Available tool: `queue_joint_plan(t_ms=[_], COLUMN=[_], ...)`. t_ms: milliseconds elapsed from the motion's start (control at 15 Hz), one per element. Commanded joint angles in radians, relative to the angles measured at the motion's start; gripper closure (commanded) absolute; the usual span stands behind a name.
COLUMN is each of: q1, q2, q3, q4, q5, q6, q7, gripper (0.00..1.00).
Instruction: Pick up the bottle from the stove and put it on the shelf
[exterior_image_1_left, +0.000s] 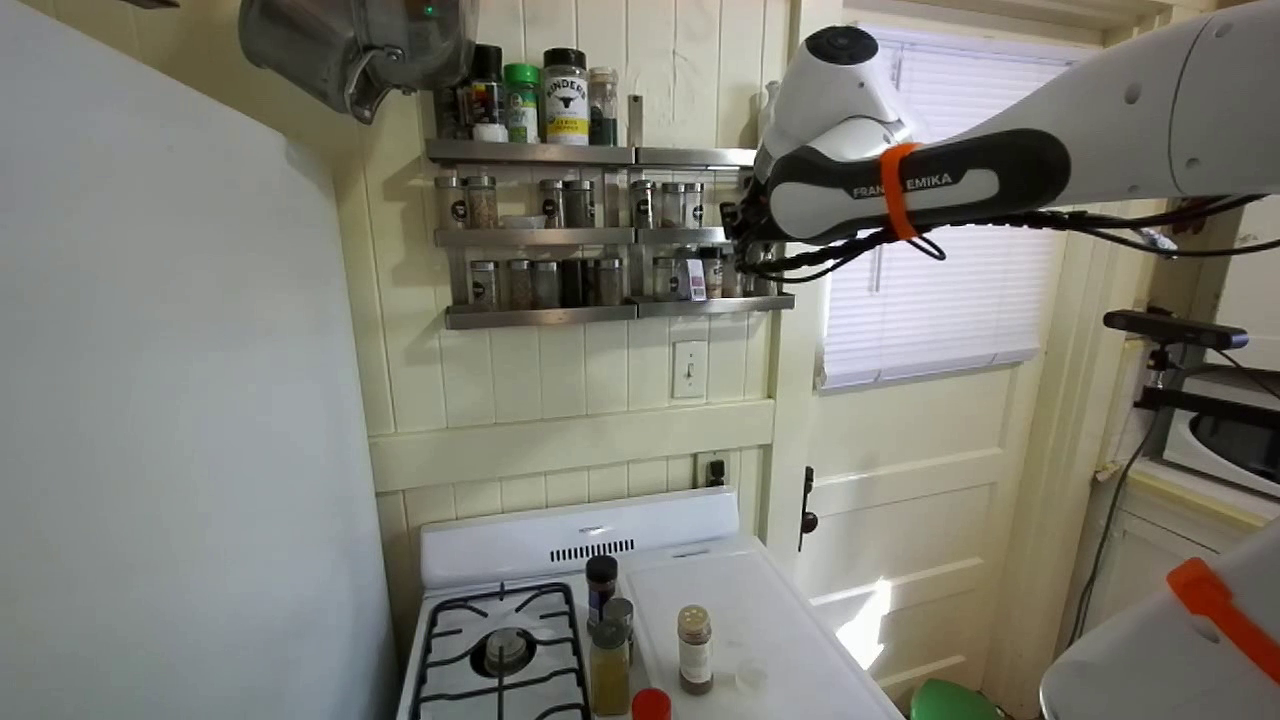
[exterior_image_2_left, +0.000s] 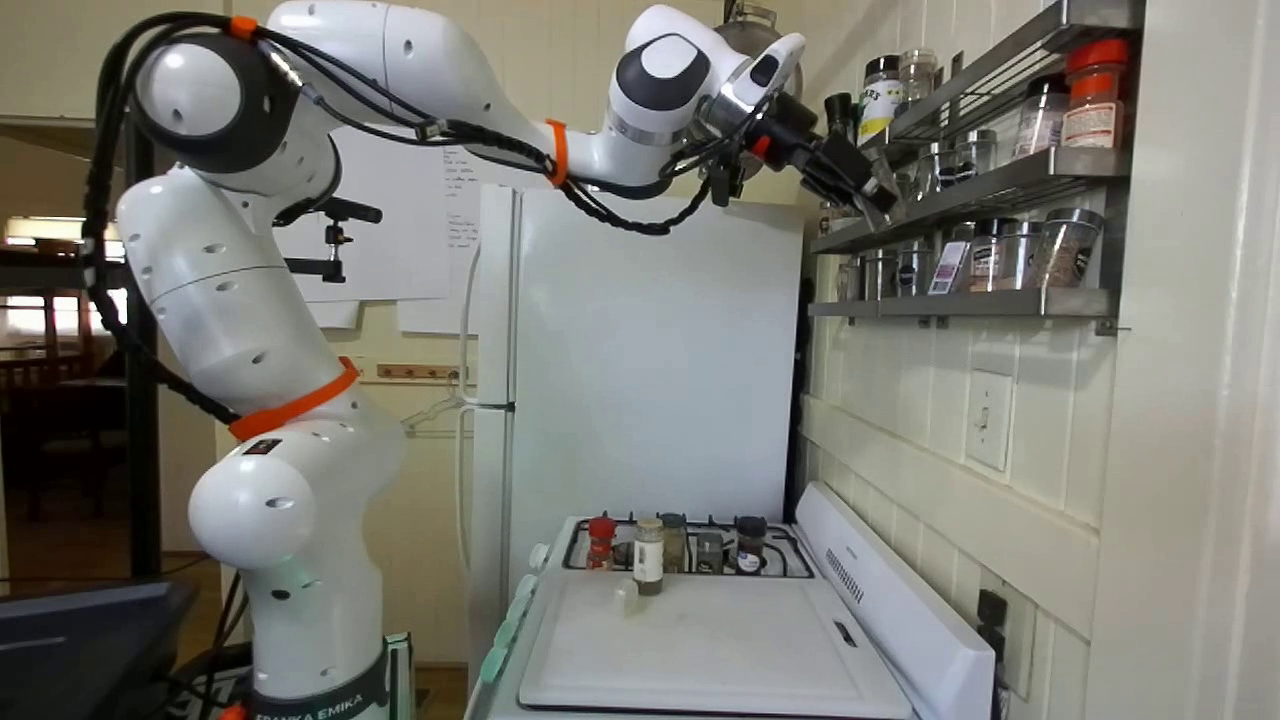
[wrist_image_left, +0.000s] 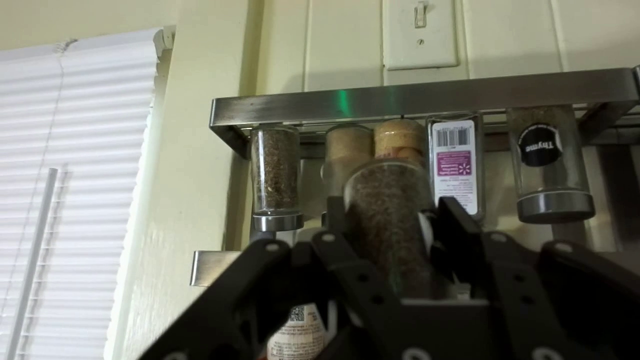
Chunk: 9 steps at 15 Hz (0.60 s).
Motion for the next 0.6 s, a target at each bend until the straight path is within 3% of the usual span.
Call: queue_joint_plan(t_ms=[0,533], q1=[0.003,0.002], q2=[0.009,0.055], q3=[-0.009,-0.025], q4=[0.029,0.135], q5=[0.001,0.000], q6=[-0.013,-0.040], q7=[0.004,-0.026], gripper=[0.77,0.77])
